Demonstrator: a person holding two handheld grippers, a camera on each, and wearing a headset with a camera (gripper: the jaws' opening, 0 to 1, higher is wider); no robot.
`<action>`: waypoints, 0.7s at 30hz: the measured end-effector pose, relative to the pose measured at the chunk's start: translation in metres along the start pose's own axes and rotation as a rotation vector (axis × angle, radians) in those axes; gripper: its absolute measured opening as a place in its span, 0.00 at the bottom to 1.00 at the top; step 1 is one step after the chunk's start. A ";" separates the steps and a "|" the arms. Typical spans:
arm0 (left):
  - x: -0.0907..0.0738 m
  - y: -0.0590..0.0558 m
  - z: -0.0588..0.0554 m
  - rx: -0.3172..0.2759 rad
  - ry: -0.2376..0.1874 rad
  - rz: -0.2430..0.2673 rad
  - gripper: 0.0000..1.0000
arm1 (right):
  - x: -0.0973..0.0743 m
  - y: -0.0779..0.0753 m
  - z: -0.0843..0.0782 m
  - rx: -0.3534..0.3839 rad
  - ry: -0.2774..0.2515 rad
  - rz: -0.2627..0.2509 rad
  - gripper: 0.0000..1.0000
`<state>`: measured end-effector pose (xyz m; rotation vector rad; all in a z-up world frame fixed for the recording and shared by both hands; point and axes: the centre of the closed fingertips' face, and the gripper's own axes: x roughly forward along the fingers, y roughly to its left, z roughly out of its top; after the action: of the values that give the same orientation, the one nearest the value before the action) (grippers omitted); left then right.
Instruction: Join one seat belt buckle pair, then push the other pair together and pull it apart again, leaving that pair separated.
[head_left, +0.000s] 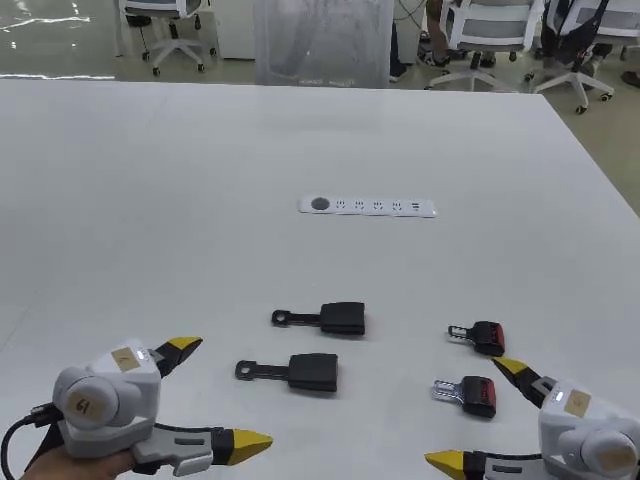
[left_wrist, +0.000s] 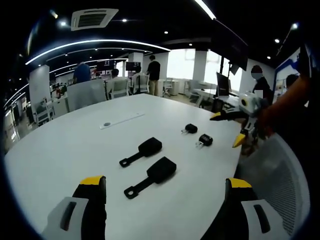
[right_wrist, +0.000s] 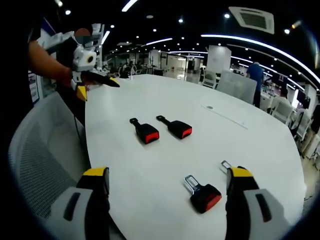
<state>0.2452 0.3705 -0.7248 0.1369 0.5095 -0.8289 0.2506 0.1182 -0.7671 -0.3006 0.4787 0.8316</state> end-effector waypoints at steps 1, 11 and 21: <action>0.000 0.000 0.000 0.002 0.002 -0.001 1.00 | 0.000 0.000 0.000 0.000 0.002 0.000 0.99; 0.001 0.000 -0.001 0.004 0.003 -0.005 1.00 | 0.001 -0.001 0.002 0.000 0.003 -0.002 0.99; 0.001 0.002 0.001 0.004 0.001 -0.004 1.00 | 0.003 -0.002 0.003 0.008 0.002 -0.004 0.99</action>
<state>0.2476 0.3711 -0.7248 0.1400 0.5098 -0.8342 0.2551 0.1202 -0.7660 -0.2946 0.4836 0.8257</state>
